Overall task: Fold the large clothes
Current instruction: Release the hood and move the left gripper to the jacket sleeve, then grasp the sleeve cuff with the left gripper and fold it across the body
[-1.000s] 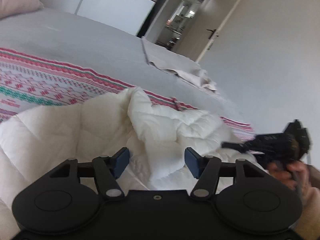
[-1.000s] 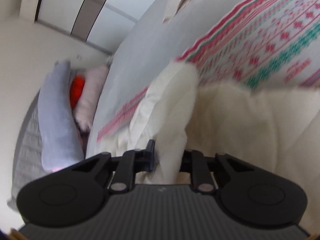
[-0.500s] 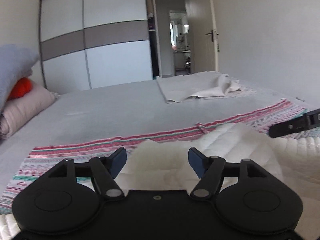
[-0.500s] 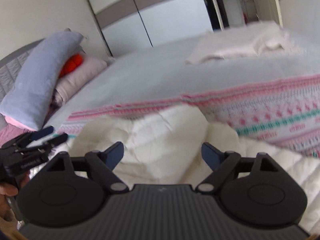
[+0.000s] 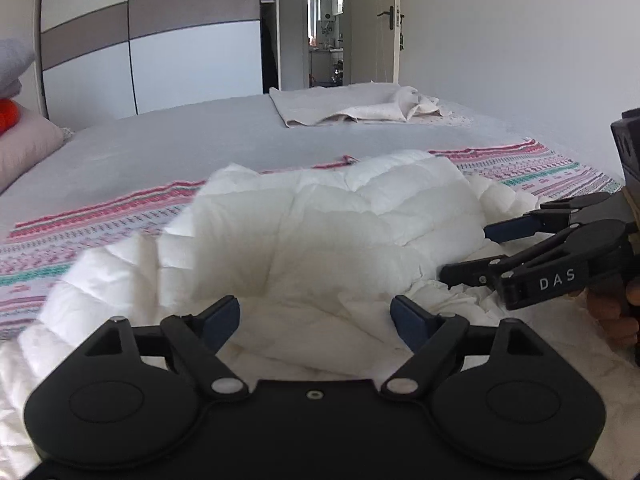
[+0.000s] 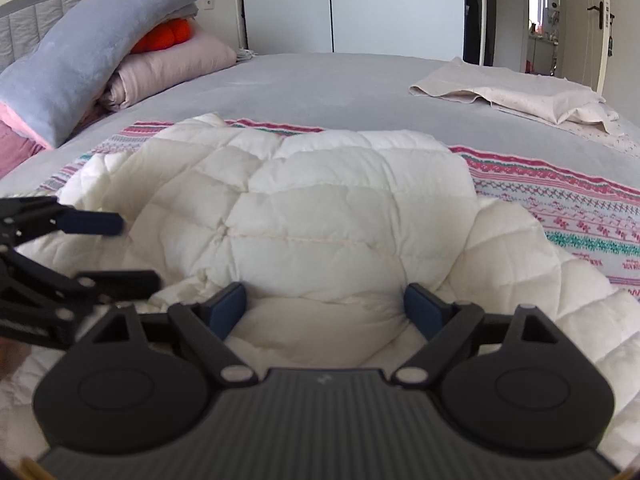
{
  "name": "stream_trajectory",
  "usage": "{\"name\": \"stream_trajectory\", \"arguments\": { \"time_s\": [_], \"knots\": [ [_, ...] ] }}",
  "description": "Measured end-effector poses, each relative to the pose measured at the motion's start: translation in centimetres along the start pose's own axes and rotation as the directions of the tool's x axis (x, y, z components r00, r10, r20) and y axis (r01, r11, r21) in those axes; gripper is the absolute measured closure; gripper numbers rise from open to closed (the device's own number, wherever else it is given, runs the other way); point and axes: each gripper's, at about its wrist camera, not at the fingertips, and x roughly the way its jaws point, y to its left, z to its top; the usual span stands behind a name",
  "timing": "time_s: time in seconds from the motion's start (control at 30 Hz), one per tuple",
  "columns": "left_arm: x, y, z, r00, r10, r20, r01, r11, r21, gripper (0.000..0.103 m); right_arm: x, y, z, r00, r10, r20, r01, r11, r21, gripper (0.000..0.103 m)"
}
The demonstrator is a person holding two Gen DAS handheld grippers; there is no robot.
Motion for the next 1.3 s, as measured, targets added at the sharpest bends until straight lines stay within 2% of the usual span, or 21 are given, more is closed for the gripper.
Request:
{"name": "stream_trajectory", "arguments": {
  "time_s": [0.13, 0.23, 0.3, 0.4, 0.47, 0.53, 0.6, 0.67, 0.7, 0.77, 0.8, 0.83, 0.87, 0.9, 0.93, 0.97, 1.03, 1.1, 1.17, 1.2, 1.3],
  "knots": [
    [-6.7, 5.1, -0.7, 0.984, 0.174, 0.047, -0.171, 0.983, -0.07, 0.014, -2.0, -0.5, 0.4, 1.0, 0.024, -0.011, -0.023, 0.999, 0.045, 0.015],
    [-11.7, 11.3, -2.3, 0.937, 0.35, -0.001, -0.339, 0.906, -0.254, 0.013, -3.5, -0.2, 0.3, 1.0, 0.018, -0.02, -0.017, 0.999, 0.041, 0.014],
    [-14.8, 15.4, -4.0, 0.891, 0.449, -0.063, -0.435, 0.806, -0.4, 0.013, -4.3, 0.3, 0.3, 1.0, 0.005, -0.024, -0.004, 0.999, 0.038, 0.014],
    [-18.2, 20.5, -6.9, 0.803, 0.563, -0.197, -0.566, 0.614, -0.55, 0.014, -5.3, 1.1, 0.4, 0.999, 0.005, -0.035, -0.003, 0.999, 0.053, 0.014],
    [-20.0, 23.5, -9.1, 0.746, 0.612, -0.262, -0.616, 0.486, -0.62, 0.014, -5.8, 1.8, 0.5, 0.999, 0.007, -0.039, -0.005, 0.998, 0.057, 0.014],
    [-21.1, 26.2, -11.4, 0.71, 0.632, -0.31, -0.631, 0.376, -0.679, 0.014, -6.2, 2.6, 0.9, 0.999, 0.002, -0.039, 0.0, 0.999, 0.044, 0.014],
    [-21.3, 28.4, -13.4, 0.7, 0.626, -0.344, -0.618, 0.288, -0.731, 0.016, -6.5, 3.7, 1.3, 0.999, -0.008, -0.034, 0.009, 1.0, 0.018, 0.014],
    [-21.3, 30.6, -15.4, 0.722, 0.602, -0.342, -0.567, 0.231, -0.791, 0.02, -6.6, 4.8, 2.0, 1.0, -0.02, -0.02, 0.02, 1.0, -0.015, 0.014],
    [-21.3, 31.3, -15.9, 0.721, 0.613, -0.324, -0.546, 0.216, -0.809, 0.025, -6.5, 5.3, 2.3, 1.0, -0.024, -0.009, 0.023, 0.999, -0.027, 0.014],
    [-21.1, 31.9, -16.2, 0.711, 0.642, -0.289, -0.529, 0.217, -0.82, 0.044, -6.0, 6.3, 3.1, 1.0, -0.024, 0.012, 0.024, 0.999, -0.041, 0.014],
    [-20.9, 32.3, -16.2, 0.718, 0.641, -0.271, -0.511, 0.222, -0.83, 0.065, -5.6, 6.7, 3.6, 1.0, -0.019, 0.021, 0.02, 0.999, -0.04, 0.014],
    [-20.7, 32.8, -16.2, 0.74, 0.622, -0.258, -0.483, 0.223, -0.847, 0.083, -5.1, 7.2, 4.0, 0.999, -0.012, 0.03, 0.013, 0.999, -0.034, 0.014],
    [-20.4, 33.0, -16.1, 0.75, 0.613, -0.251, -0.466, 0.22, -0.857, 0.091, -4.3, 7.7, 4.4, 0.999, 0.0, 0.035, 0.001, 1.0, -0.024, 0.014],
    [-20.5, 32.7, -16.0, 0.743, 0.625, -0.239, -0.461, 0.22, -0.86, 0.095, -3.5, 8.2, 4.7, 0.999, 0.012, 0.036, -0.012, 1.0, -0.015, 0.014],
    [-21.1, 31.9, -15.7, 0.721, 0.659, -0.213, -0.458, 0.223, -0.86, 0.096, -2.4, 8.7, 5.0, 0.999, 0.024, 0.036, -0.024, 1.0, -0.003, 0.014],
    [-22.0, 30.8, -15.6, 0.689, 0.702, -0.183, -0.457, 0.224, -0.861, 0.097, -1.4, 9.4, 5.1, 0.999, 0.029, 0.034, -0.029, 1.0, 0.002, 0.015],
    [-24.1, 28.5, -15.8, 0.601, 0.788, -0.133, -0.448, 0.194, -0.873, 0.097, 0.4, 10.5, 5.3, 0.999, 0.026, 0.021, -0.026, 1.0, -0.001, 0.016],
    [-25.3, 26.7, -16.5, 0.548, 0.826, -0.133, -0.465, 0.169, -0.869, 0.097, 2.4, 11.3, 5.0, 1.0, 0.015, -0.003, -0.015, 1.0, -0.002, 0.016],
    [-25.1, 26.0, -17.5, 0.527, 0.832, -0.171, -0.516, 0.153, -0.843, 0.097, 4.7, 11.7, 4.3, 0.998, -0.012, -0.068, 0.012, 1.0, -0.003, 0.017],
    [-24.7, 26.1, -18.2, 0.527, 0.827, -0.194, -0.536, 0.146, -0.832, 0.097, 6.0, 11.8, 3.6, 0.993, -0.046, -0.106, 0.045, 0.999, -0.017, 0.017],
    [-24.0, 27.4, -20.6, 0.565, 0.789, -0.24, -0.498, 0.095, -0.862, 0.097, 6.5, 12.7, 2.2, 0.994, -0.1, -0.054, 0.095, 0.991, -0.09, 0.014]
  ]
}}
